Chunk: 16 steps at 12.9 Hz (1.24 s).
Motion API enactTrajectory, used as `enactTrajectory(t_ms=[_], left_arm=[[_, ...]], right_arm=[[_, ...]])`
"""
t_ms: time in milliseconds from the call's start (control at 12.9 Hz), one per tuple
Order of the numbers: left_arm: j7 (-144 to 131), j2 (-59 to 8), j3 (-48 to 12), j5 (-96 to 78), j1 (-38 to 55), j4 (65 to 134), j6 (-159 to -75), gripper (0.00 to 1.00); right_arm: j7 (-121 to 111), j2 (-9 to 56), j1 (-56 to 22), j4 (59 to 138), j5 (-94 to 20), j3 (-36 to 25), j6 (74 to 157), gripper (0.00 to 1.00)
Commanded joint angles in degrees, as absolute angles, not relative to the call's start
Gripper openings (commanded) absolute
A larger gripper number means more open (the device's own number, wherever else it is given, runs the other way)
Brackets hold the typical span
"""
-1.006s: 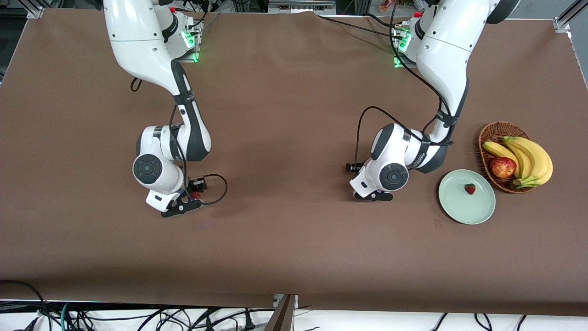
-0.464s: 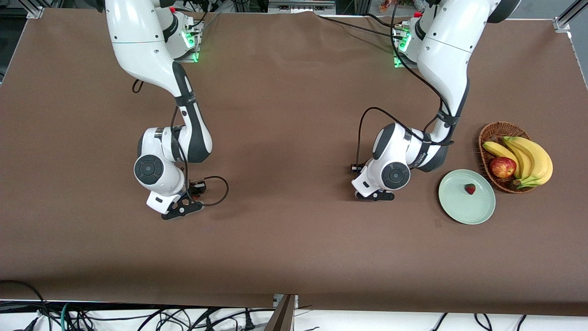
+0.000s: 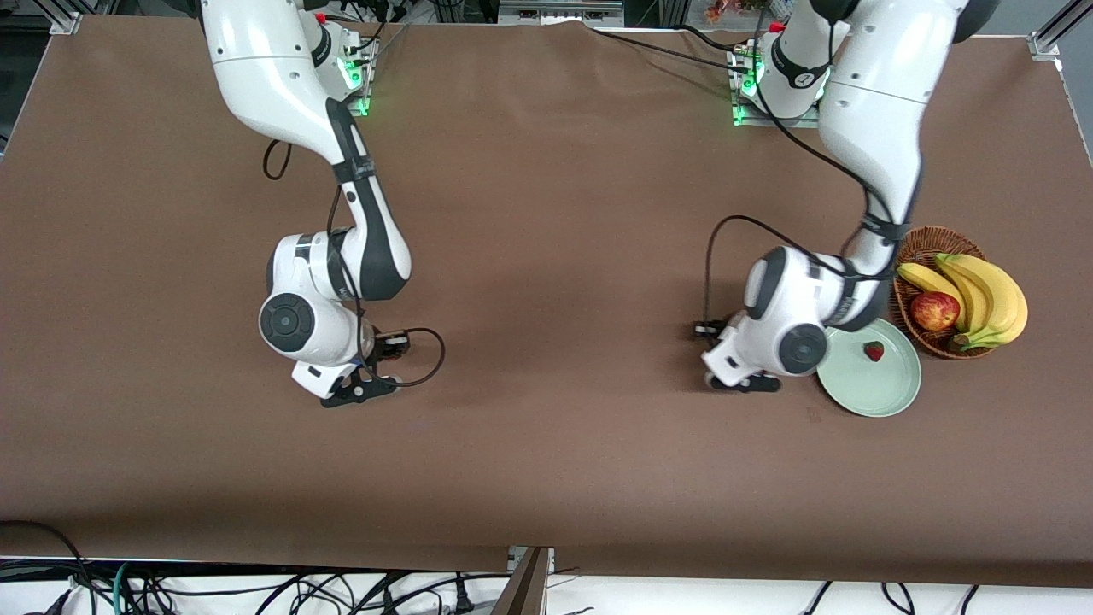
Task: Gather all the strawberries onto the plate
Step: 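Release the strawberry onto the plate with the left gripper while the right carries another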
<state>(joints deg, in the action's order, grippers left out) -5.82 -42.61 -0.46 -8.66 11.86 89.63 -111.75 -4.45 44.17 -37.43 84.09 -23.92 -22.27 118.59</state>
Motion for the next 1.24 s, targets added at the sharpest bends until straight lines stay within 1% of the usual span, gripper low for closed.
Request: enactTrajectory(t_ms=[0, 155, 309, 464, 619, 774, 851, 928, 1006, 1083, 1160], left_arm=[[0.5, -41.7, 0.2, -3.9, 5.2, 86.3, -107.3, 0.0], [4.6, -41.5, 0.3, -1.5, 2.0, 85.8, -107.3, 0.0], [8.3, -41.5, 3.7, -1.3, 0.5, 85.2, -107.5, 0.0], [12.2, -42.3, 4.5, -1.7, -1.0, 85.3, -108.2, 0.0], [12.9, -43.2, 4.5, -1.5, -1.8, 85.6, -109.3, 0.0], [13.0, -43.7, 4.5, -1.6, -1.8, 85.6, -109.5, 0.0], [13.0, -44.0, 4.5, -1.6, -1.8, 85.6, -109.5, 0.05], [13.2, -44.7, 4.5, -1.5, -1.8, 85.4, -109.4, 0.25], [13.4, -45.6, 4.5, -1.5, -1.8, 85.4, -109.4, 0.69], [13.7, -45.6, 4.5, -1.6, -1.7, 85.3, -109.4, 1.0], [13.6, -45.4, 4.5, -1.8, -1.7, 85.0, -109.3, 1.0]], right_arm=[[4.3, 44.2, -39.0, 80.7, -25.0, -20.1, 116.0, 0.21], [14.1, 44.4, -41.9, 77.6, -24.7, -17.9, 116.0, 0.21], [24.7, 46.1, -45.4, 74.2, -24.6, -16.5, 118.0, 0.25], [31.3, 48.5, -48.1, 71.5, -24.9, -15.7, 123.3, 0.25], [38.7, 50.8, -47.9, 69.2, -25.0, -10.7, 130.9, 0.26], [45.9, 54.2, -47.6, 66.6, -25.0, -6.4, 139.4, 0.3], [49.4, 55.6, -47.9, 65.4, -24.9, -4.6, 144.2, 0.32], [52.9, 56.2, -47.9, 65.0, -24.9, -2.7, 148.4, 0.33], [55.9, 56.3, -48.2, 65.0, -24.9, -1.9, 151.1, 0.33], [58.8, 56.3, -48.4, 65.0, -24.9, -1.3, 152.9, 0.33], [62.0, 56.3, -48.5, 64.2, -24.9, -0.3, 154.5, 0.34]])
